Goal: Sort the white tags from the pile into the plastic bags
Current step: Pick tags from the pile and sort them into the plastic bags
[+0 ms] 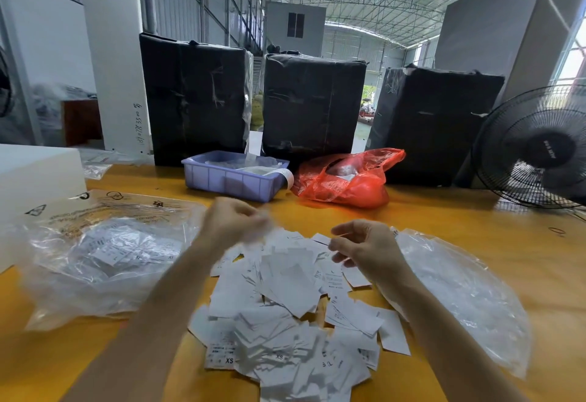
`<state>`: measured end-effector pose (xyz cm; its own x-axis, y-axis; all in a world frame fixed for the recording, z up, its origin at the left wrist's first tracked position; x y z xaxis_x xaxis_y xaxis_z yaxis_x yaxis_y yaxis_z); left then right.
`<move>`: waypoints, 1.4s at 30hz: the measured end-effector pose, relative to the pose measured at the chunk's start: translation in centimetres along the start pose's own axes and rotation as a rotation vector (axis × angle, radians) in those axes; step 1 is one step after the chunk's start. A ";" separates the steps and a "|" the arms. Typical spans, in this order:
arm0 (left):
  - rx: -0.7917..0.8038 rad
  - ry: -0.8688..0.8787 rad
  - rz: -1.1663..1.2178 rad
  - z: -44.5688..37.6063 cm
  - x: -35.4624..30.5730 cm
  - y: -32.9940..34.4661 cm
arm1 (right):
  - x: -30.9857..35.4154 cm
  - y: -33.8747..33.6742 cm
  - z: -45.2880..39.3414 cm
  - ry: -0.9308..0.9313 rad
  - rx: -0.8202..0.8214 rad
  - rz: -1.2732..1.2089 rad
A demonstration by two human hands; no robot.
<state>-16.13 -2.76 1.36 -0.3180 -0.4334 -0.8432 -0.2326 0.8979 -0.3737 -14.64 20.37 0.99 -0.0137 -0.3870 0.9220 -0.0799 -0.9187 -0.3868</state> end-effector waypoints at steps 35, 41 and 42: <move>0.289 0.222 0.180 2.2 -4.8 9.4 | 0.4 -6.8 -0.1 0.068 -0.029 -0.066; 0.390 -0.086 0.567 3.9 -3.7 11.8 | 0.4 -1.5 0.7 0.123 0.160 -0.218; 0.382 -0.087 0.574 3.9 -3.6 11.6 | 0.4 -1.4 0.8 0.113 0.150 -0.212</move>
<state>-14.13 9.49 -1.47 -0.2157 0.1116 -0.9701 0.2957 0.9543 0.0440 -13.74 21.39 1.91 -0.1246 -0.1814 0.9755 0.0557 -0.9829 -0.1757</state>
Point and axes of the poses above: each hand's wrist, its own z-axis away from the middle knuckle, its own y-axis out of the palm, x = y × z, the point moved 10 cm from there along -z, towards the middle knuckle, and after that the axes turned 15 degrees about y, right-handed, at the moved point
